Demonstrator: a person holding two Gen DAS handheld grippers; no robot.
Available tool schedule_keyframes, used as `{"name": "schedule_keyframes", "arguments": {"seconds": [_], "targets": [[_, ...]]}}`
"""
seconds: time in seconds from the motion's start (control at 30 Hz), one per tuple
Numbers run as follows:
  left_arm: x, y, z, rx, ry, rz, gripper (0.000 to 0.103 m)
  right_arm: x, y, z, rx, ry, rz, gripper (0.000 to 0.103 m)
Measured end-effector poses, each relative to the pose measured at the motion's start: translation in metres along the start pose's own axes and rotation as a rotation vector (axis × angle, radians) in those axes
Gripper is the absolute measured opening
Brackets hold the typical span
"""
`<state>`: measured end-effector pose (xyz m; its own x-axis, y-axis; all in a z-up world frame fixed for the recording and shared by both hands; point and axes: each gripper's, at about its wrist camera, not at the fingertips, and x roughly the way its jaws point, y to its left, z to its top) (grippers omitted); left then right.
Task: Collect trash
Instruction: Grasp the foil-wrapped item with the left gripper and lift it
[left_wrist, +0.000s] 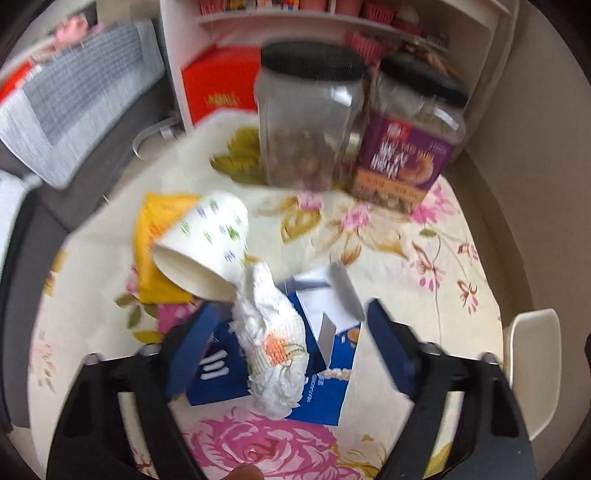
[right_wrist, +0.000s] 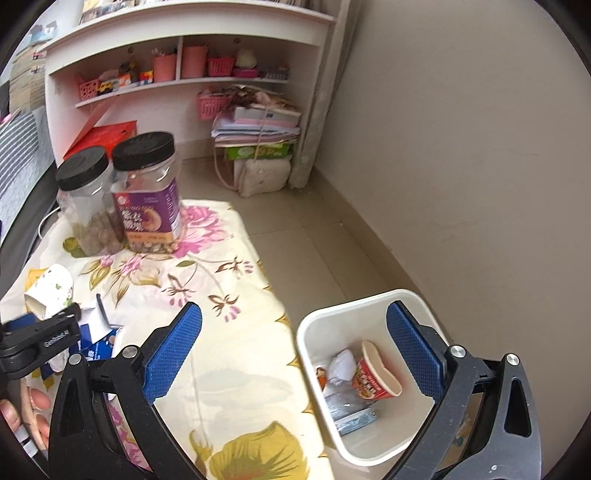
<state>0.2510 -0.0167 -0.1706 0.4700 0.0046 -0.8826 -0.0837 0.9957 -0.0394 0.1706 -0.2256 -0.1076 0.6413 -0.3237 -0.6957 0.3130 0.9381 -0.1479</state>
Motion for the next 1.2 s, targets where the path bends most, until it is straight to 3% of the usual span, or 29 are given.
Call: {"name": "schedule_keyframes", "arguments": {"seconds": [0.13,0.3,0.43,0.67,0.8,1.0,1.1,1.2], "targets": [[0.011,0.009,-0.002,0.003,0.061,-0.046,0.030,0.006,0.012,-0.001,-0.014,0.030,0.031,0.096],[-0.011,0.024,-0.002,0.024,0.010,-0.074,0.029,0.008,0.028,-0.004,-0.049,0.042,0.053,0.096],[-0.048,0.046,0.004,0.011,-0.049,-0.083,0.029,0.008,0.049,-0.009,-0.048,0.081,0.152,0.096],[-0.136,0.113,-0.007,-0.032,-0.224,0.037,0.029,-0.008,0.115,-0.023,-0.126,0.143,0.383,0.096],[-0.165,0.150,-0.026,-0.118,-0.263,0.054,0.030,-0.017,0.163,-0.024,-0.170,0.170,0.444,0.093],[-0.183,0.179,-0.040,-0.150,-0.290,0.085,0.030,-0.016,0.231,-0.032,-0.206,0.227,0.423,0.084],[-0.189,0.190,-0.043,-0.154,-0.307,0.110,0.030,0.002,0.253,-0.038,-0.194,0.271,0.361,0.070],[-0.188,0.203,-0.044,-0.176,-0.294,0.097,0.030,0.020,0.265,-0.045,-0.193,0.317,0.341,0.050]]}}
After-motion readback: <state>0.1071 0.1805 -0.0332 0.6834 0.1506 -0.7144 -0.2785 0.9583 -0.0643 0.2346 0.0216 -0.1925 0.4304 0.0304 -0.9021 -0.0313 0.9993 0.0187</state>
